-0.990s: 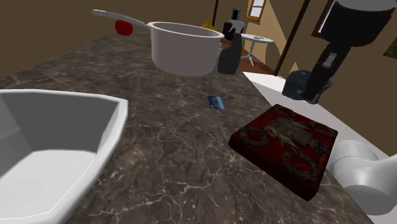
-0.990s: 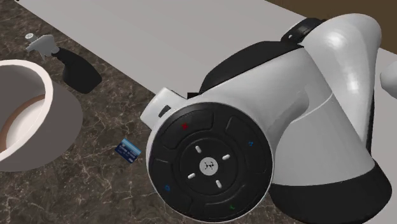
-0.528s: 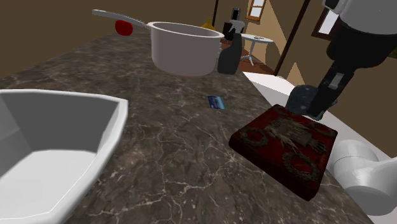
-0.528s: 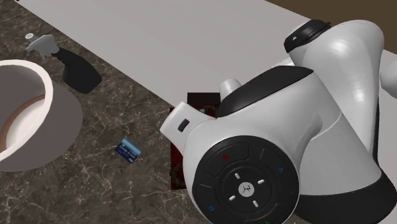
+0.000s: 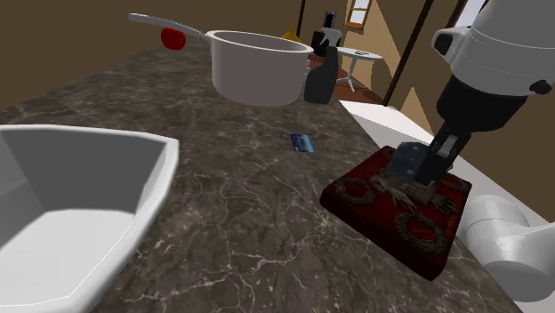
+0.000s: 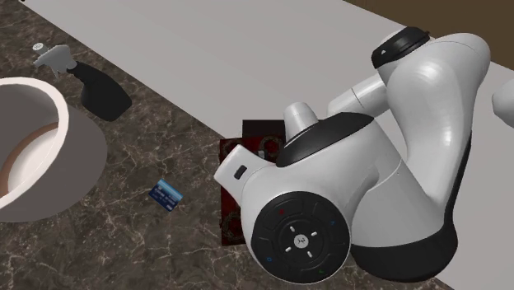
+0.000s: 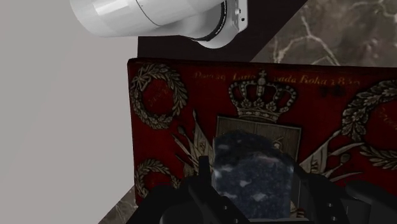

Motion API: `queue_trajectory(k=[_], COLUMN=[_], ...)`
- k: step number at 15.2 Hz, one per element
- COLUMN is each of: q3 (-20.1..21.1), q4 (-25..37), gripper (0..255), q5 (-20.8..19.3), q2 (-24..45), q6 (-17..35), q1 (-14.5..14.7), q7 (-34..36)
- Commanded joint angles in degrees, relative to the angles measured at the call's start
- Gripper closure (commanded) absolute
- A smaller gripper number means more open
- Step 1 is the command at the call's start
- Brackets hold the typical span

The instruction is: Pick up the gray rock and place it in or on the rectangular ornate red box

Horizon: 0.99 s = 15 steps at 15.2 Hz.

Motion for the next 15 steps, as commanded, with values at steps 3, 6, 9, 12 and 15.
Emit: queue_trajectory(k=[3,6,9,12,15], q3=[0.0,0.0,0.0,0.0,0.4], q4=[-1.2,-1.2,-1.2,-1.2,1.6], gripper=[255,255,0,0,0], q5=[0.2,0.2,0.2,0.2,0.1], q2=[-0.6,-0.6,-0.6,-0.6,0.7], q6=[0.7,0.7,0.7,0.7,-0.8], q1=[0.2,0.2,0.2,0.2,-0.2], q7=[0.1,0.1,0.1,0.1,0.3])
